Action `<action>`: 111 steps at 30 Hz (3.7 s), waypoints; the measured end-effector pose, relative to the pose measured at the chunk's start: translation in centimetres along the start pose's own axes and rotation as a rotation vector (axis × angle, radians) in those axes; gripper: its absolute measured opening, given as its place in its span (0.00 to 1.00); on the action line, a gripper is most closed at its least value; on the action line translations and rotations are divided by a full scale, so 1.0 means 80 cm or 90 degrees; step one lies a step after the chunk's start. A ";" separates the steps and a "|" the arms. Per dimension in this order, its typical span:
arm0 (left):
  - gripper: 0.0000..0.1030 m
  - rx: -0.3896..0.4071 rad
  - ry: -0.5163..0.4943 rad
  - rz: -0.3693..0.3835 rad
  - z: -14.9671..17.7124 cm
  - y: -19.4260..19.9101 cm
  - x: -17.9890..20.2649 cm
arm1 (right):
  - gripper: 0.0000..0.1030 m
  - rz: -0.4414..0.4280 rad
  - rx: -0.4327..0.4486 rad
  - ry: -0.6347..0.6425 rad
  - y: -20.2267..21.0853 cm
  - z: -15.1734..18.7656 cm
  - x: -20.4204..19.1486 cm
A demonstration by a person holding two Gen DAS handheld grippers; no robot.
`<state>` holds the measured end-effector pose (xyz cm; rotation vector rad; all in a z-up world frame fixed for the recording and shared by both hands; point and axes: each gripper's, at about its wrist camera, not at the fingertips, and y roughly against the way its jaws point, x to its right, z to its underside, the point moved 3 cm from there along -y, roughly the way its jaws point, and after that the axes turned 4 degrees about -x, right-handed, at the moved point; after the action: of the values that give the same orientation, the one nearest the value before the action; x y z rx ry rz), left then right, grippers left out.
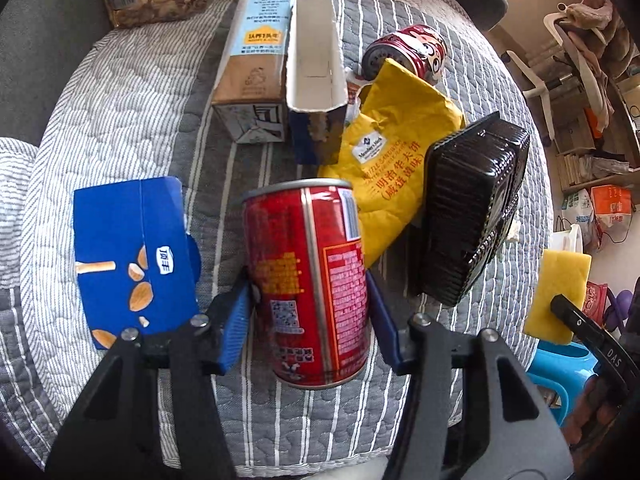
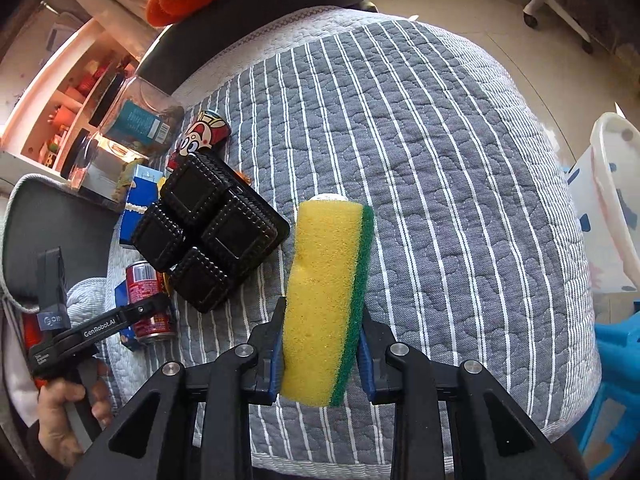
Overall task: Collect trash
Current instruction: 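Carry the sponge to the white bucket and release it with the right tool, then drop the red can into the white bucket with the left tool, then move both tools back over the bed toward the remaining items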
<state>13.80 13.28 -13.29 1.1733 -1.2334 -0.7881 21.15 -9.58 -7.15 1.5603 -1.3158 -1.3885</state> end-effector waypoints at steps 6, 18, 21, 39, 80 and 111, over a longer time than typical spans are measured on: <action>0.54 0.046 -0.017 0.032 0.013 0.038 0.009 | 0.29 -0.011 0.049 -0.030 0.056 -0.005 0.044; 0.54 0.138 -0.081 0.101 0.014 0.093 0.104 | 0.29 -0.018 0.148 -0.149 0.155 -0.005 0.164; 0.54 0.149 -0.111 0.114 0.012 0.094 0.142 | 0.29 -0.014 0.166 -0.181 0.173 0.000 0.196; 0.54 0.115 -0.311 0.184 0.033 0.034 0.375 | 0.29 0.040 0.192 -0.322 0.189 0.014 0.351; 0.99 0.132 -0.481 0.058 0.048 0.007 0.476 | 0.78 0.149 0.194 -0.287 0.241 0.051 0.361; 0.99 0.190 -0.277 -0.057 0.011 0.116 0.140 | 0.90 0.183 0.124 -0.023 0.138 0.015 0.132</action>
<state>14.02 4.99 -1.28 1.3467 -1.7107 -0.9840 16.46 -22.51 -0.32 1.4049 -1.6647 -1.1428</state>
